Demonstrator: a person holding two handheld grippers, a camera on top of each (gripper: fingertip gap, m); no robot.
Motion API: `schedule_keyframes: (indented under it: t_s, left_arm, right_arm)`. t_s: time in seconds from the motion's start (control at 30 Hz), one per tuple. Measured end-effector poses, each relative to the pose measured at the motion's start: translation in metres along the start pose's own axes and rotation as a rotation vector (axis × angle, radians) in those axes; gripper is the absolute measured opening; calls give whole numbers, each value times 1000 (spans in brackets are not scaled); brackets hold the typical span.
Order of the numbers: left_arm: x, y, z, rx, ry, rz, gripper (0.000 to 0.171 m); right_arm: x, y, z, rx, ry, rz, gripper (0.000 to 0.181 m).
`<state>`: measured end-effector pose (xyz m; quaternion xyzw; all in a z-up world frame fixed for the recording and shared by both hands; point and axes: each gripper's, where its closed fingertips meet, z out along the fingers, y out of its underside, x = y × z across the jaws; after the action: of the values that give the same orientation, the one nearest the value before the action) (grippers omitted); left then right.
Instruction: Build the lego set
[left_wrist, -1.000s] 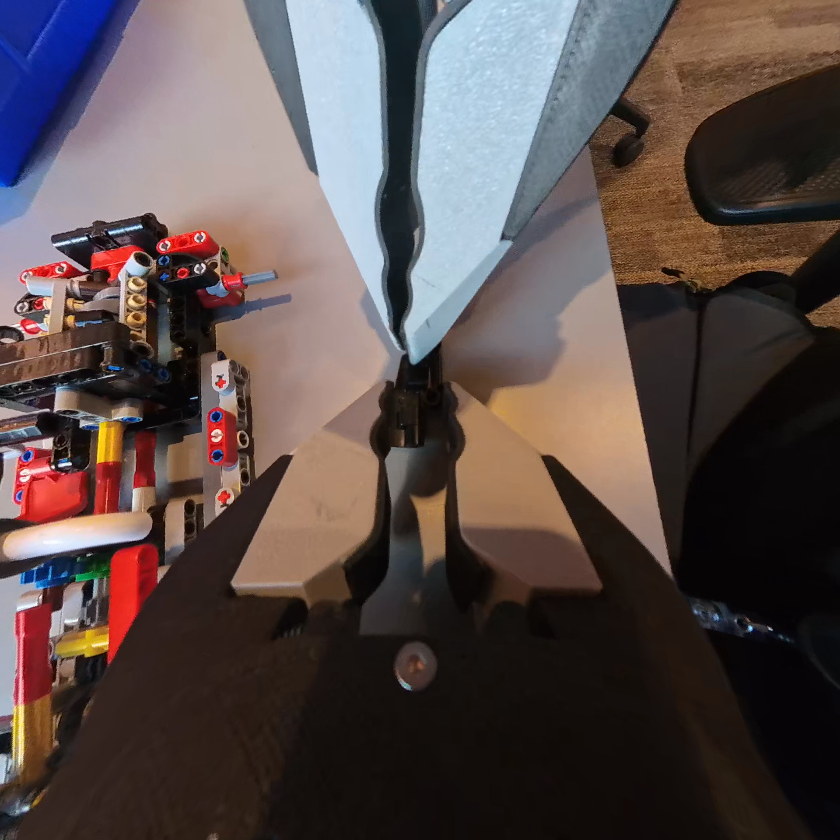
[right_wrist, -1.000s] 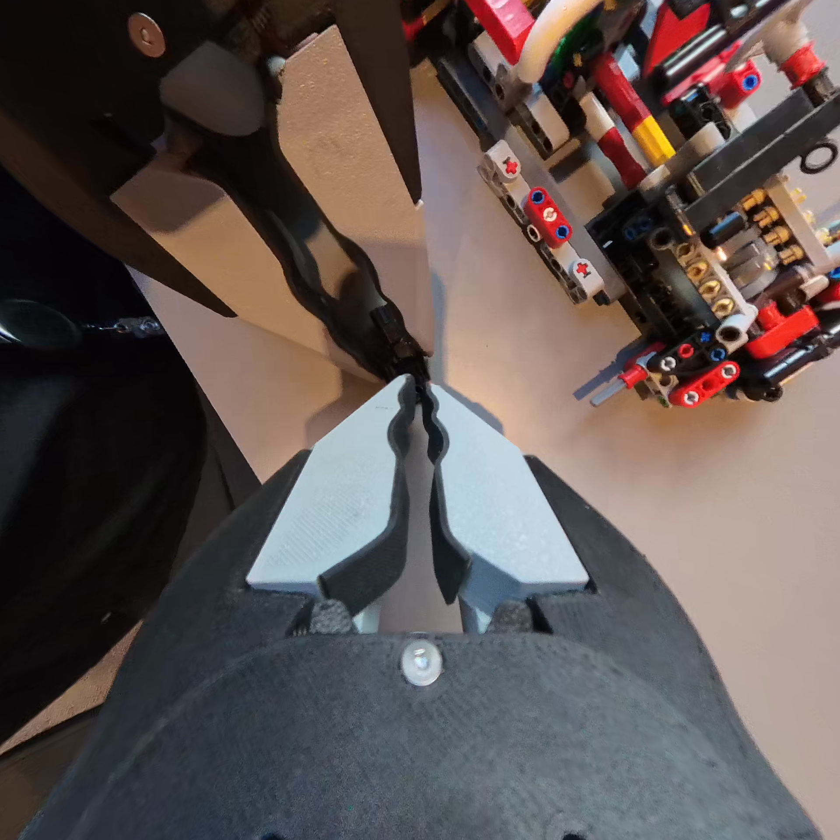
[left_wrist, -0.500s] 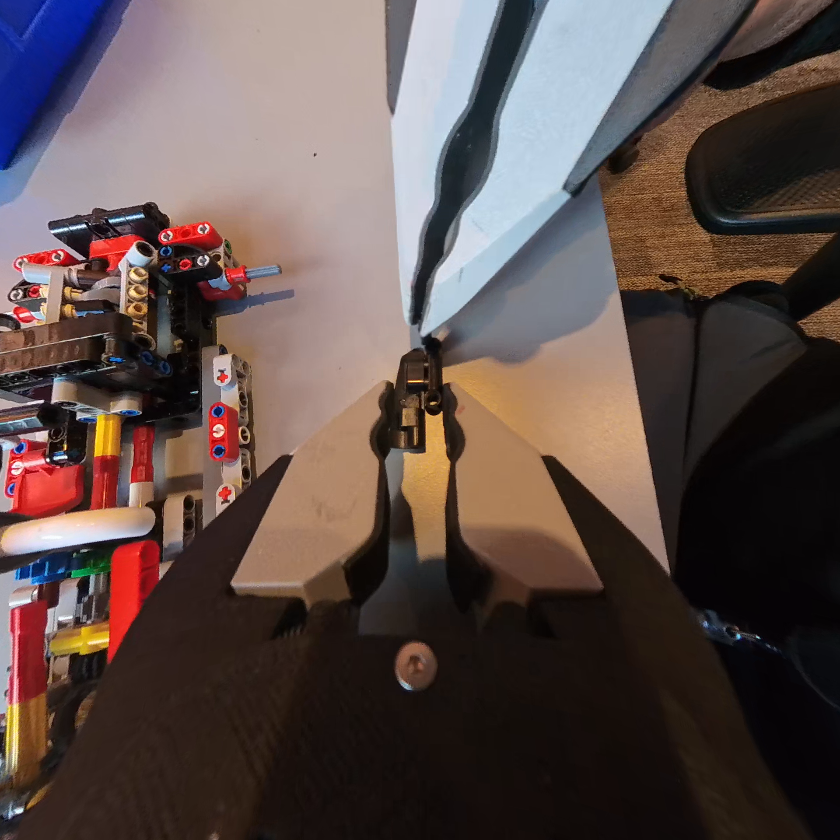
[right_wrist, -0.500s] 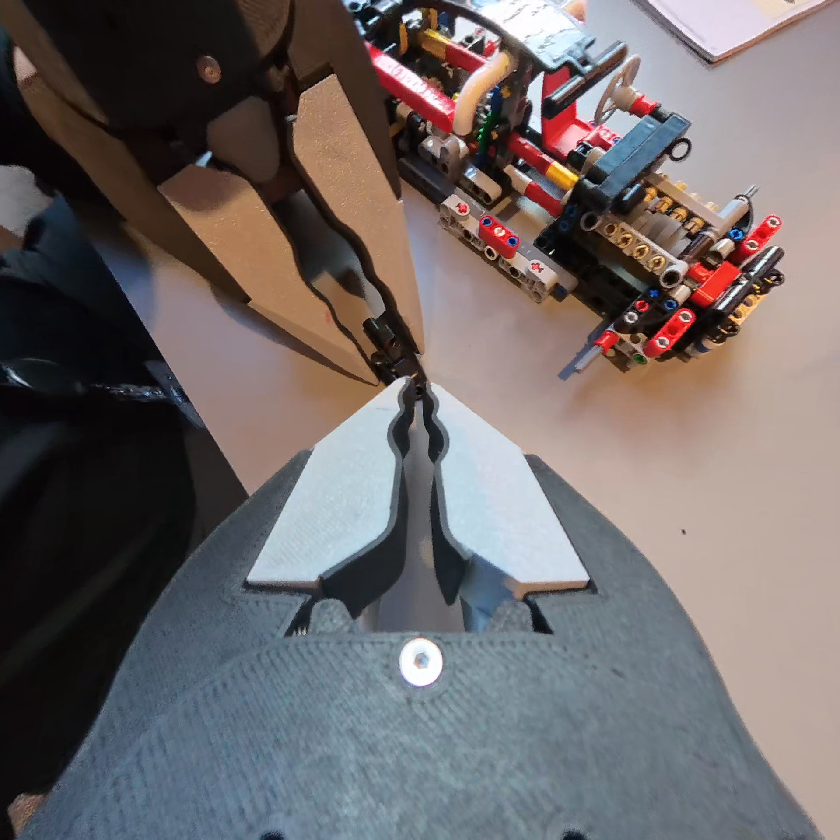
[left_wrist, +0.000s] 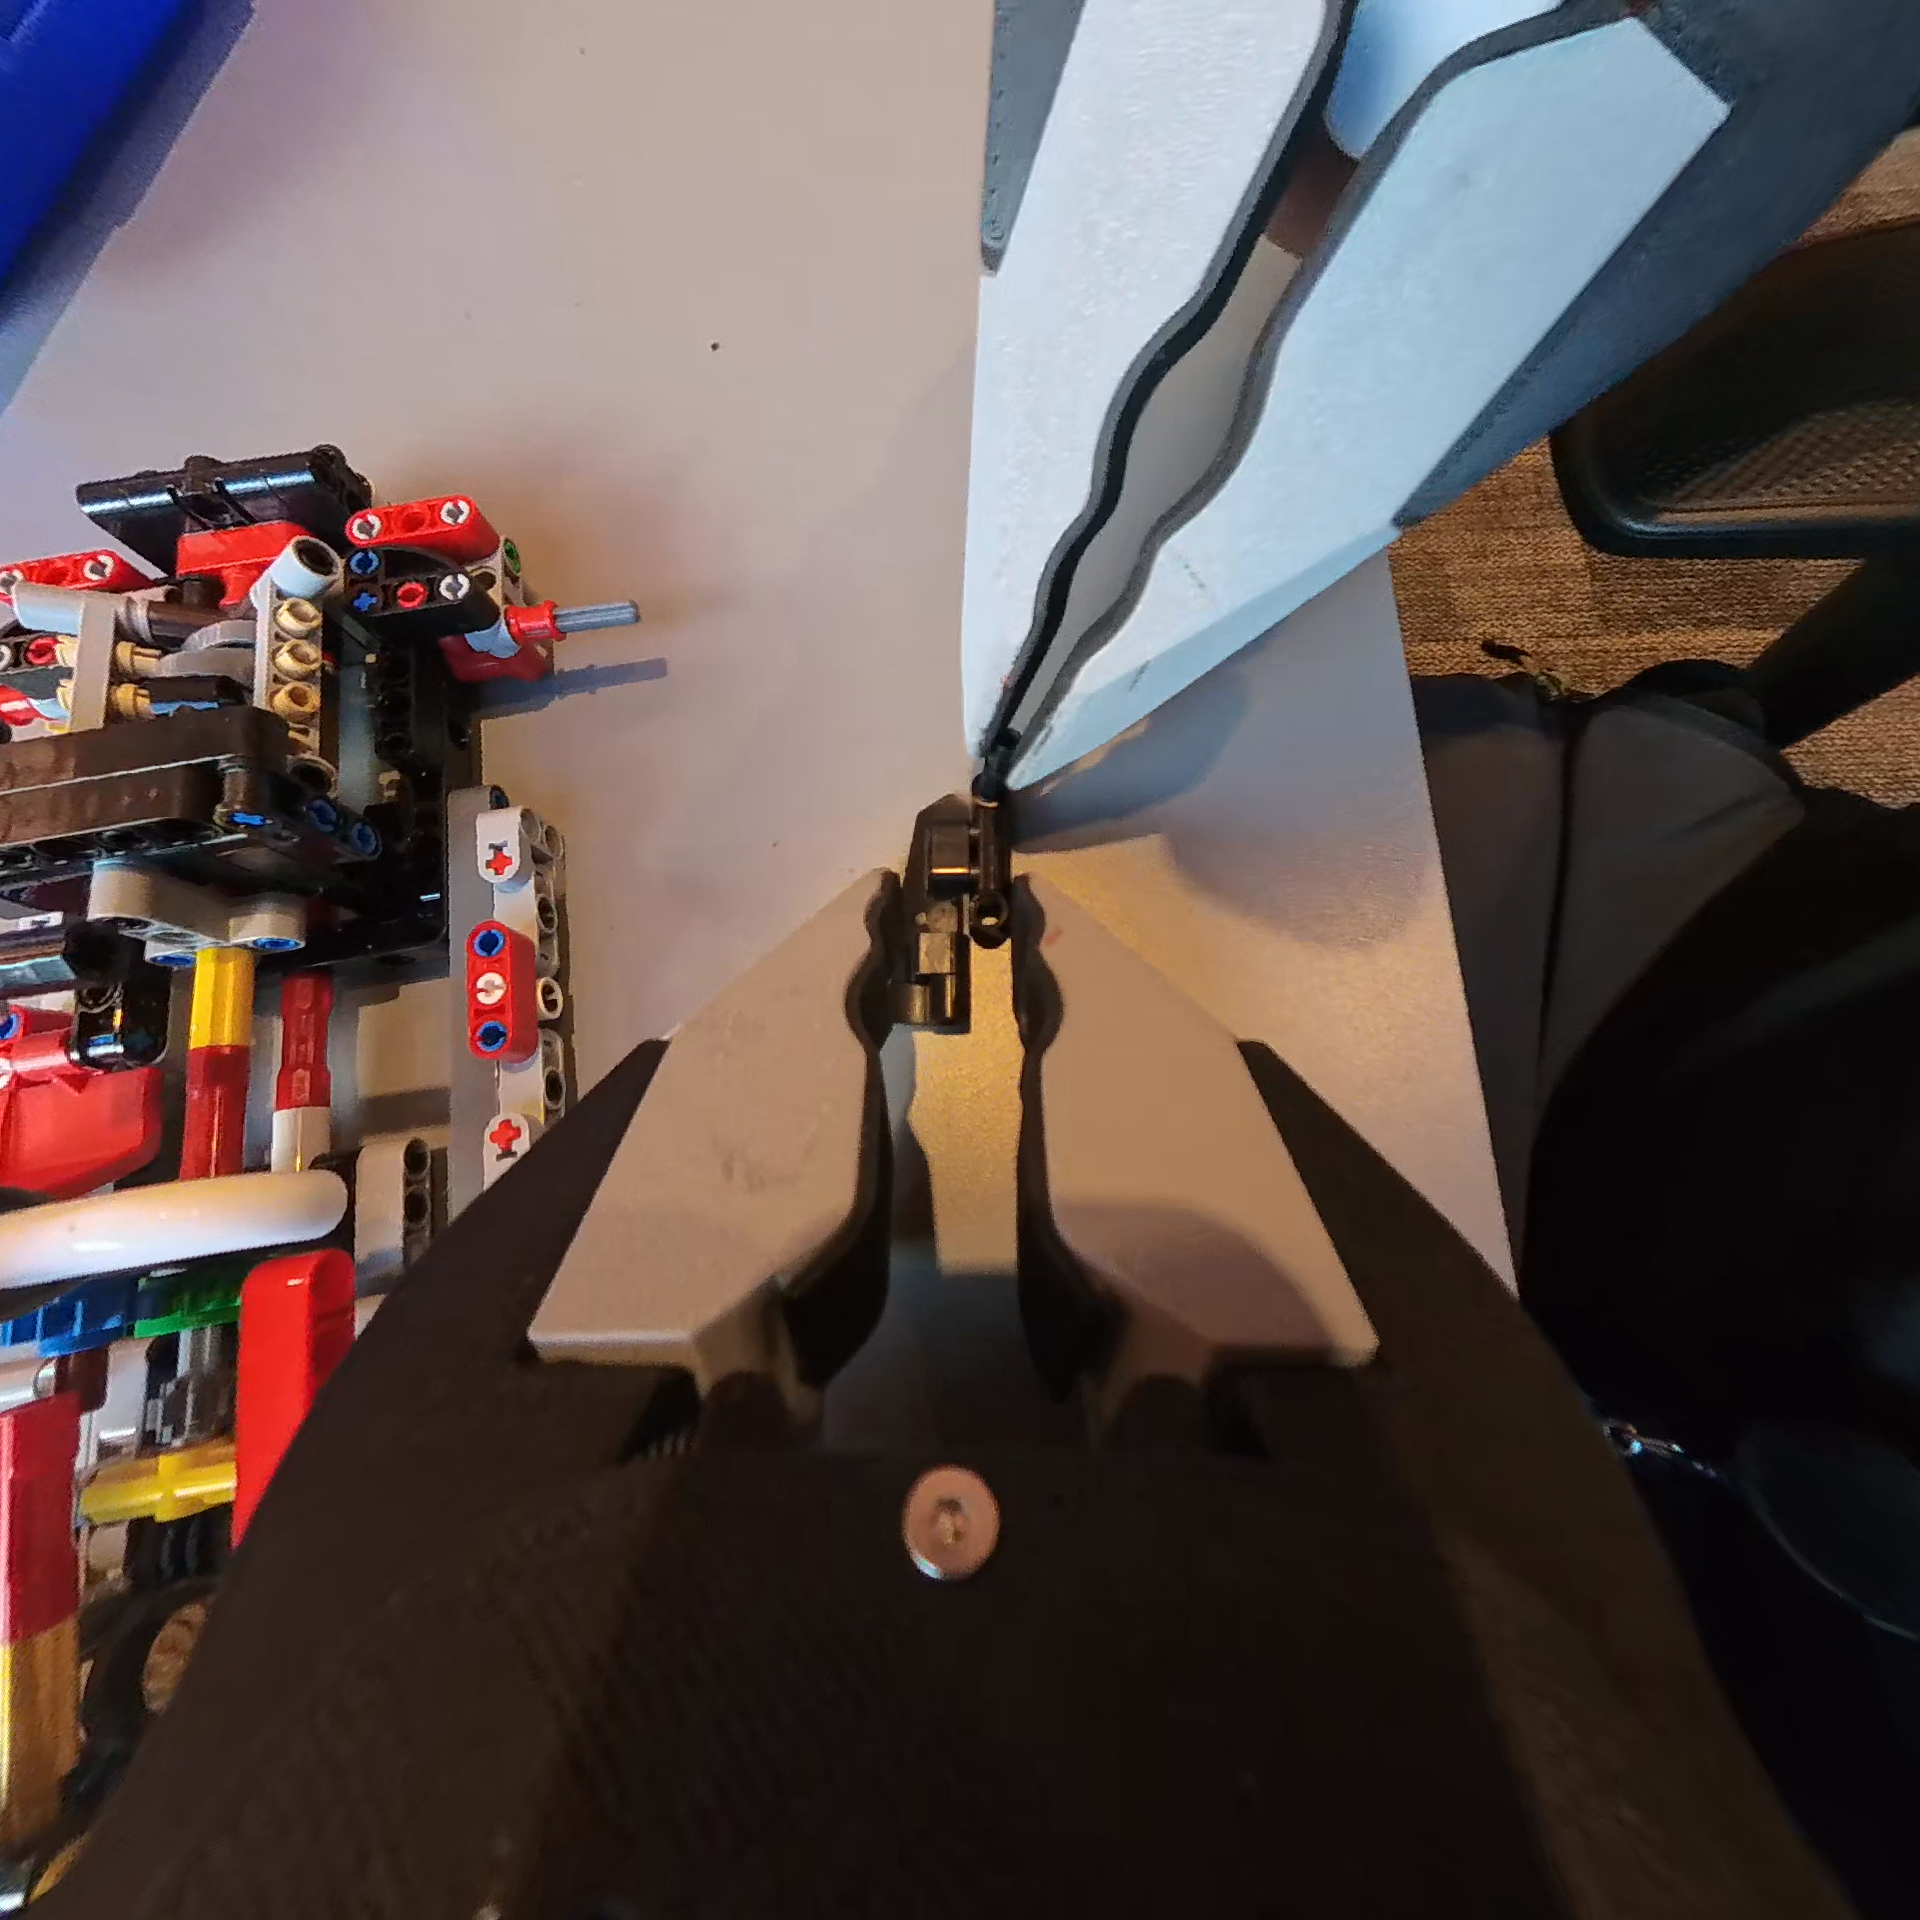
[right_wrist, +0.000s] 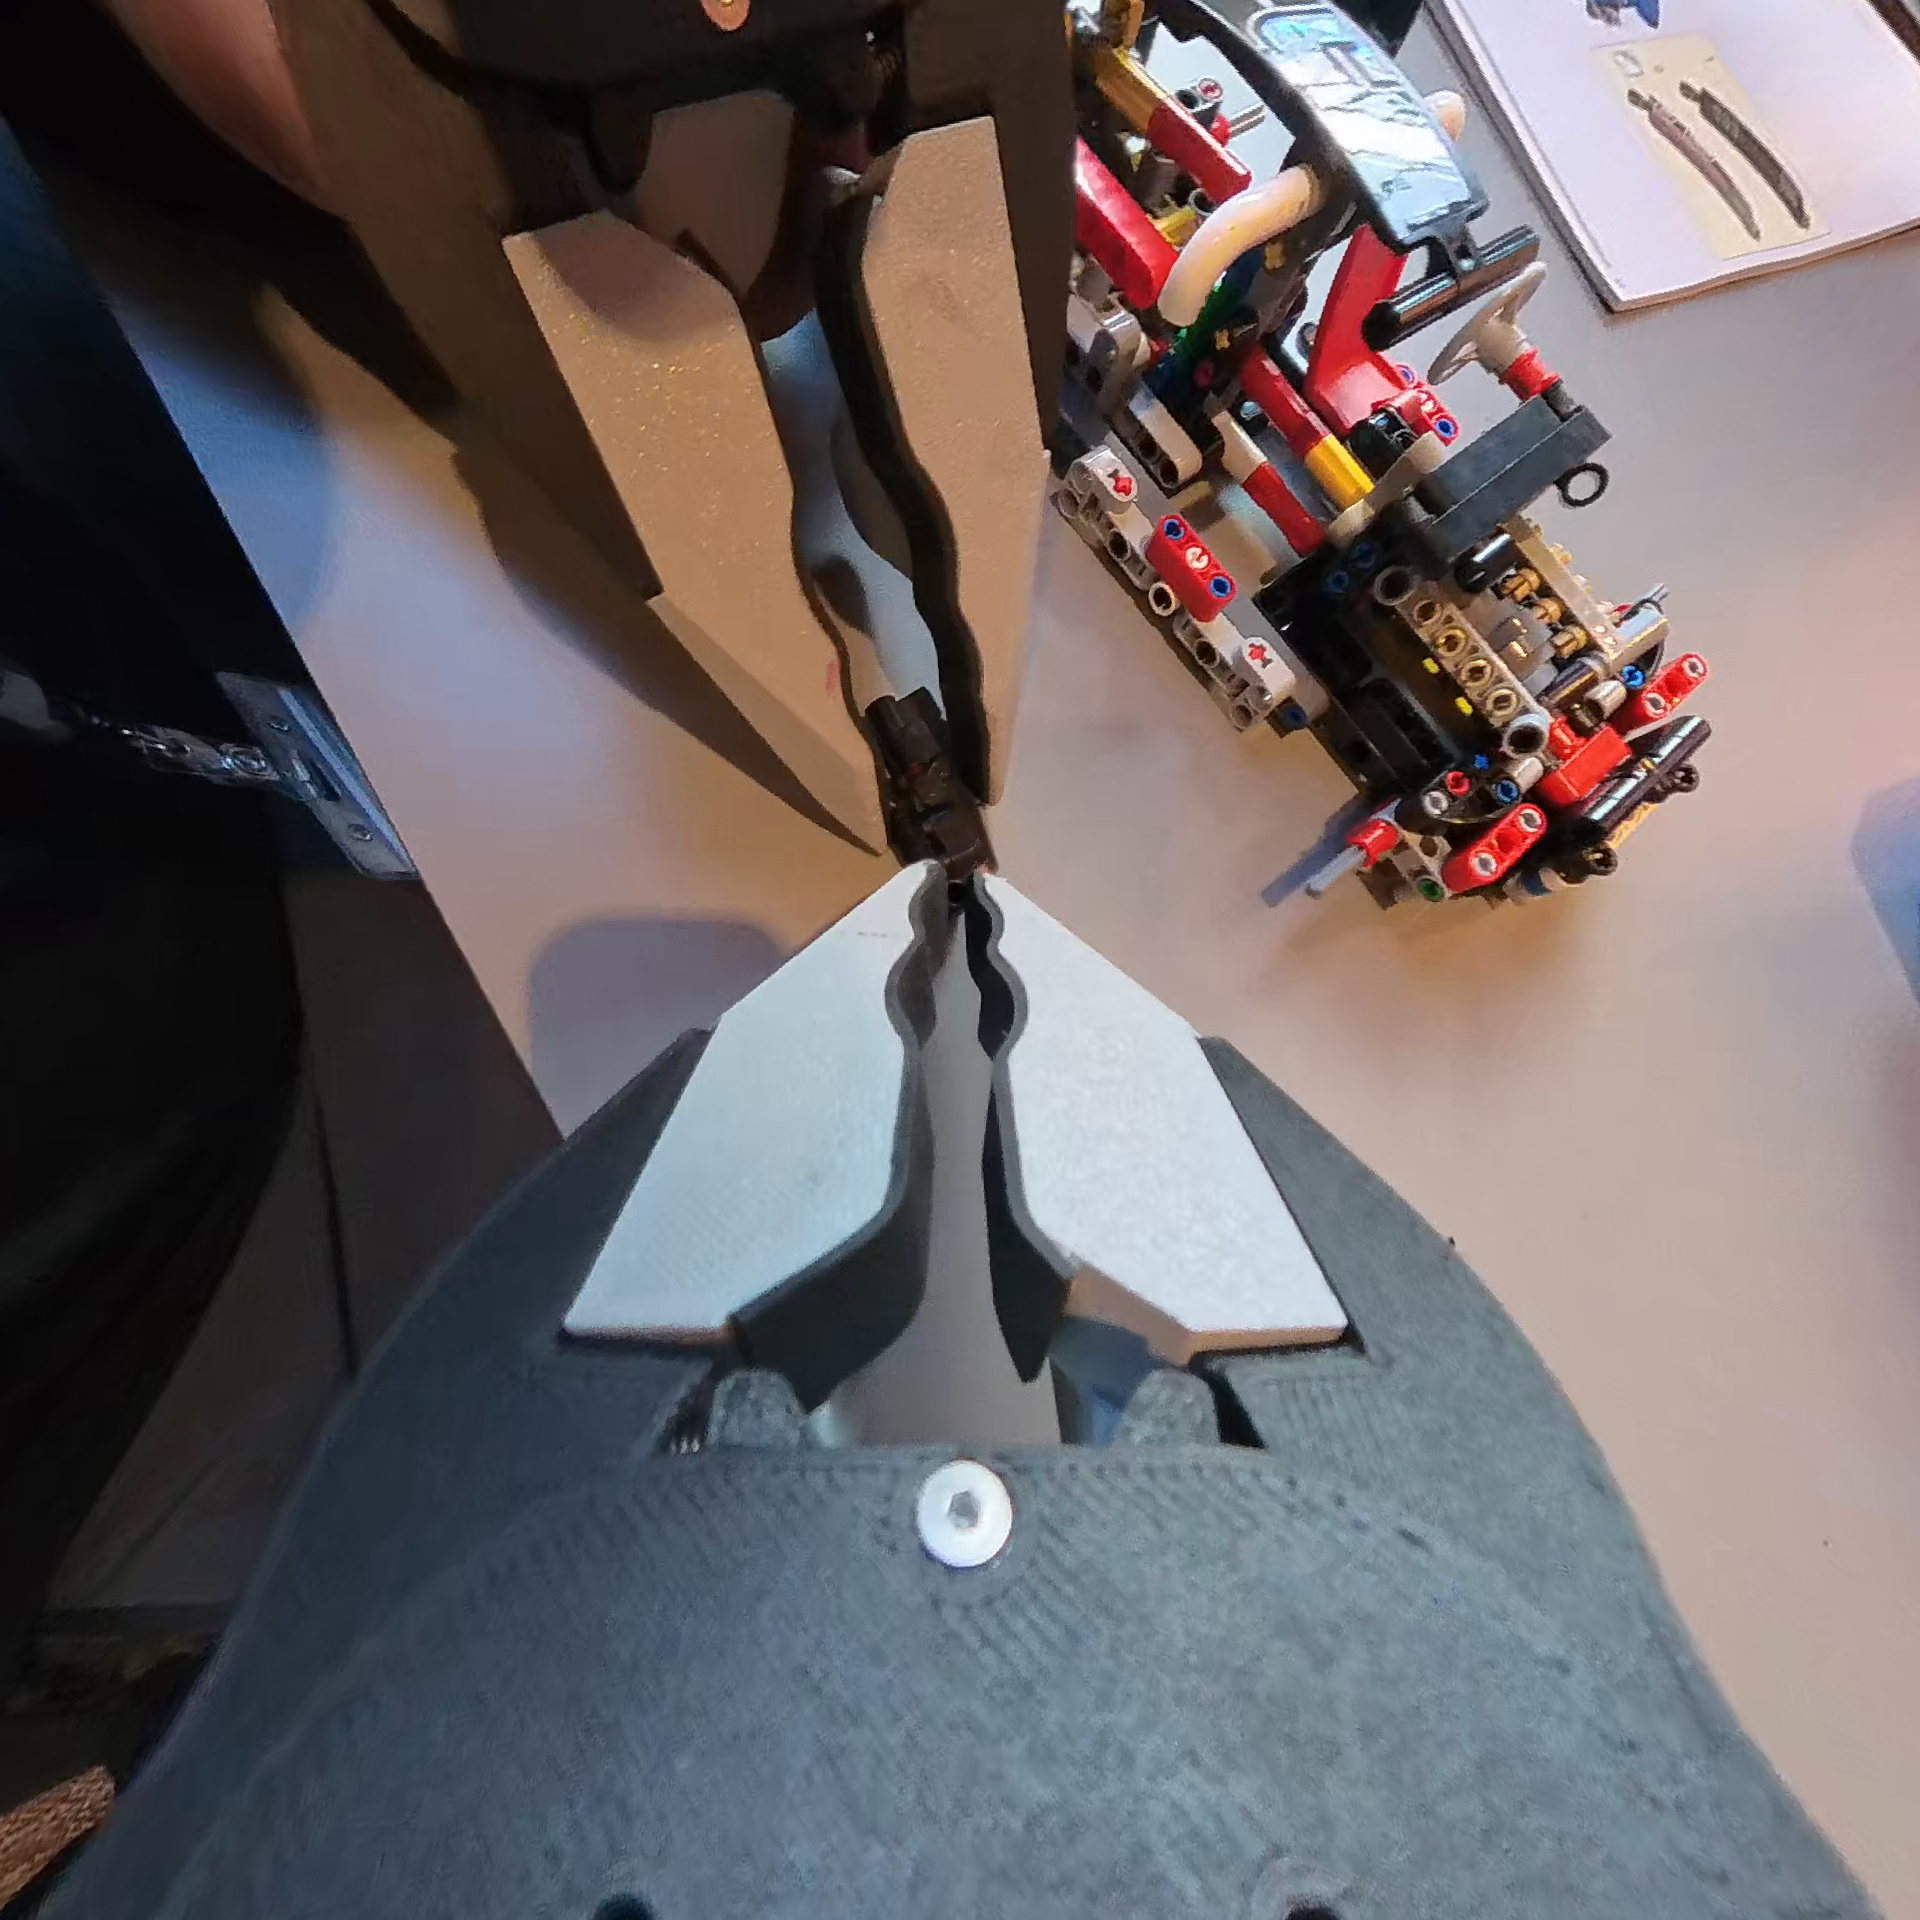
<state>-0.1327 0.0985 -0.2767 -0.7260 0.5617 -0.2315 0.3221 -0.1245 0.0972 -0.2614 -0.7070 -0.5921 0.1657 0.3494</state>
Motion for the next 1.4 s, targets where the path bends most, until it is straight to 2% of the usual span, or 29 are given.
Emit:
schedule_keyframes:
  t_s: [0.17,0.3,0.43,0.8,0.97,1.1,1.23,1.4]
  left_arm:
    - [0,0,0,0,4,1,17]
    - [0,0,0,-1,5,0,18]
    - [0,0,0,-2,6,-3,18]
    - [-2,0,0,-2,-25,10,17]
    - [1,-2,1,2,-34,34,17]
    - [1,-1,1,0,-29,21,18]
    - [0,-1,1,0,-24,14,18]
    - [-1,-1,0,1,-28,6,18]
  right_arm:
    - [-1,3,-1,-40,-46,-37,0]
    - [-1,8,-1,-114,-67,-145,0]
    - [1,8,0,-198,-138,-167,0]
    - [6,3,4,-403,-329,205,0]
    - [9,12,7,-506,-295,170,0]
    - [9,4,7,-443,-265,128,0]
    - [16,-1,4,-335,-159,58,0]
    - [20,-6,-4,-116,-161,287,0]
